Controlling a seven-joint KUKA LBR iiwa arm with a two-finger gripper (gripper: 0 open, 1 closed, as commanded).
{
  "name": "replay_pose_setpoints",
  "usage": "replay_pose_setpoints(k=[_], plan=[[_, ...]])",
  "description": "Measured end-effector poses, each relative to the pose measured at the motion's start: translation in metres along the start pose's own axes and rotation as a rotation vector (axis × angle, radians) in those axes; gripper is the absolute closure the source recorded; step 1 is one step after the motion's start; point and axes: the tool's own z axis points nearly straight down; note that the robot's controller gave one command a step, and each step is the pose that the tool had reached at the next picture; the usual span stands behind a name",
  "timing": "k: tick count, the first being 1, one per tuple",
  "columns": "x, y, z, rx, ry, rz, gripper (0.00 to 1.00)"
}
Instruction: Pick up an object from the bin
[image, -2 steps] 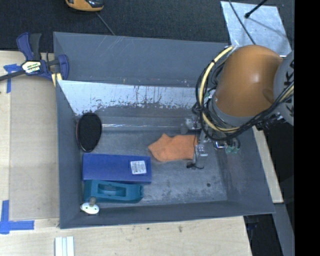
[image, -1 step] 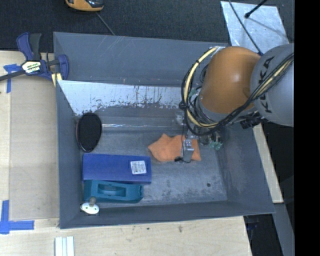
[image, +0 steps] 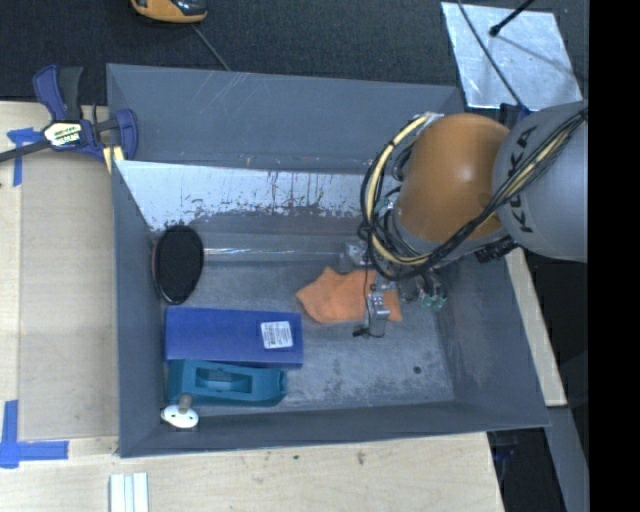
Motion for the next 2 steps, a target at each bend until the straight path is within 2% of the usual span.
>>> replay_pose_setpoints(k=[1, 2], plan=[[-0.002, 0.003, 0.031, 0.001, -0.003, -0.026, 0.0], [-0.016, -0.001, 0.064, 0.0, -0.004, 0.032, 1.0]])
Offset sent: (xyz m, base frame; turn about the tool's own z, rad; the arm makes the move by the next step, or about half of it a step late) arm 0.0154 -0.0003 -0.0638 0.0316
